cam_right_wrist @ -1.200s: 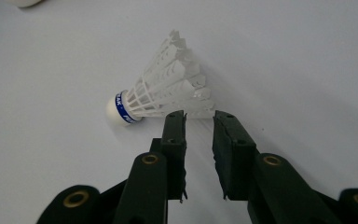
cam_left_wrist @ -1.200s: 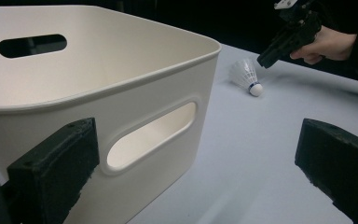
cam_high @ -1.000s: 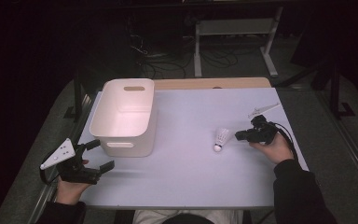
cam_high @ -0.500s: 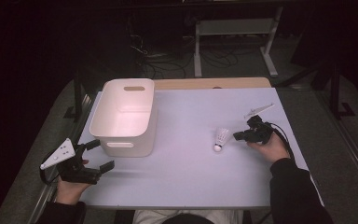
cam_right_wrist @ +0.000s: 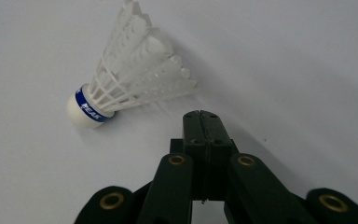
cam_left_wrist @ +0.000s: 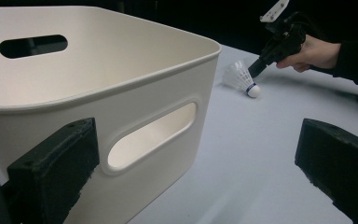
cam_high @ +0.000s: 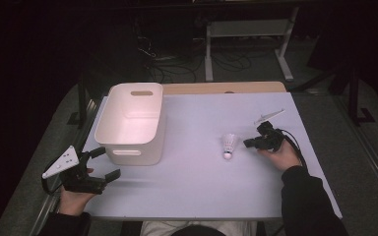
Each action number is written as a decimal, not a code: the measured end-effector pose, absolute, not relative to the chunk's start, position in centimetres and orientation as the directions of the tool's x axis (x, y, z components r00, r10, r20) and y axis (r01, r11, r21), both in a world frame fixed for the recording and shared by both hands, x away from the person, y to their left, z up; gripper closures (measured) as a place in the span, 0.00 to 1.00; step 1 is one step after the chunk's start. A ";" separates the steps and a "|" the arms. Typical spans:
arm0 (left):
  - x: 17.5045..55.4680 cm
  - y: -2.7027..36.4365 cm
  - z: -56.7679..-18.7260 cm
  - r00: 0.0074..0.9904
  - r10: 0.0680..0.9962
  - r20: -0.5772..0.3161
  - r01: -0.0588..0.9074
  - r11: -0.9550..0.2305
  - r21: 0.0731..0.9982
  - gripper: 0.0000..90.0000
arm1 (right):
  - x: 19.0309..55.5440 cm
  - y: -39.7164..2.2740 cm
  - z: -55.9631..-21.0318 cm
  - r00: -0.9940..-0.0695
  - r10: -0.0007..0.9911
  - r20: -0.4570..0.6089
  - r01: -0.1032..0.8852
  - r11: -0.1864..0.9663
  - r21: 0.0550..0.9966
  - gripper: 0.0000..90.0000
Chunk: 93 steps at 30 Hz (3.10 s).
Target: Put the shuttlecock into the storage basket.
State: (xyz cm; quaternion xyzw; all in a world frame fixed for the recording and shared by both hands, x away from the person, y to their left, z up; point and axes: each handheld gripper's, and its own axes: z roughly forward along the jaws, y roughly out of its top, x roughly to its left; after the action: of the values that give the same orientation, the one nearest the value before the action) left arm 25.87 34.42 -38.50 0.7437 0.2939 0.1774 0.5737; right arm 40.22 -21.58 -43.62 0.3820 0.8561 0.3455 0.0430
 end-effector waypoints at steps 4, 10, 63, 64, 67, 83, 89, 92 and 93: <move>25.9 34.4 -38.5 0.764 0.641 -0.073 0.235 -0.171 0.957 0.00 | 40.4 -21.4 -43.9 -0.706 0.680 0.198 0.623 0.464 0.629 0.99; 25.9 34.4 -38.5 0.766 0.639 -0.074 0.234 -0.170 0.957 0.00 | 40.7 -20.9 -44.2 -0.704 0.679 0.208 0.626 0.456 0.633 0.99; 25.8 34.5 -38.5 0.770 0.634 -0.076 0.233 -0.167 0.958 0.00 | 42.1 -15.3 -43.7 -0.760 0.604 0.239 0.584 0.475 0.658 0.99; 25.8 34.5 -38.5 0.770 0.634 -0.077 0.233 -0.167 0.958 0.00 | 42.1 -15.2 -43.7 -0.760 0.604 0.241 0.586 0.474 0.657 0.99; 25.8 34.5 -38.5 0.770 0.633 -0.076 0.233 -0.169 0.958 0.00 | 42.1 -14.9 -43.7 -0.766 0.596 0.240 0.579 0.479 0.660 0.98; 25.8 34.5 -38.5 0.772 0.631 -0.077 0.234 -0.169 0.957 0.00 | 41.7 -13.5 -43.5 -0.793 0.565 0.229 0.551 0.506 0.664 0.98; 25.8 34.5 -38.5 0.773 0.630 -0.077 0.234 -0.170 0.957 0.00 | 41.7 -13.5 -43.5 -0.796 0.562 0.225 0.545 0.505 0.669 0.98; 25.8 34.5 -38.5 0.773 0.630 -0.077 0.233 -0.170 0.957 0.00 | 41.6 -13.6 -43.4 -0.794 0.563 0.231 0.549 0.499 0.670 0.98; 25.8 34.5 -38.5 0.773 0.630 -0.077 0.233 -0.170 0.957 0.00 | 41.6 -13.6 -43.3 -0.794 0.562 0.230 0.547 0.498 0.672 0.98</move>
State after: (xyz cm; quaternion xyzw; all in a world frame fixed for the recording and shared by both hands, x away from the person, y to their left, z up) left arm 25.78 34.46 -38.49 0.7450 0.2898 0.1724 0.5755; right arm 41.63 -13.60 -43.35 0.3205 0.8655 0.3848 0.0096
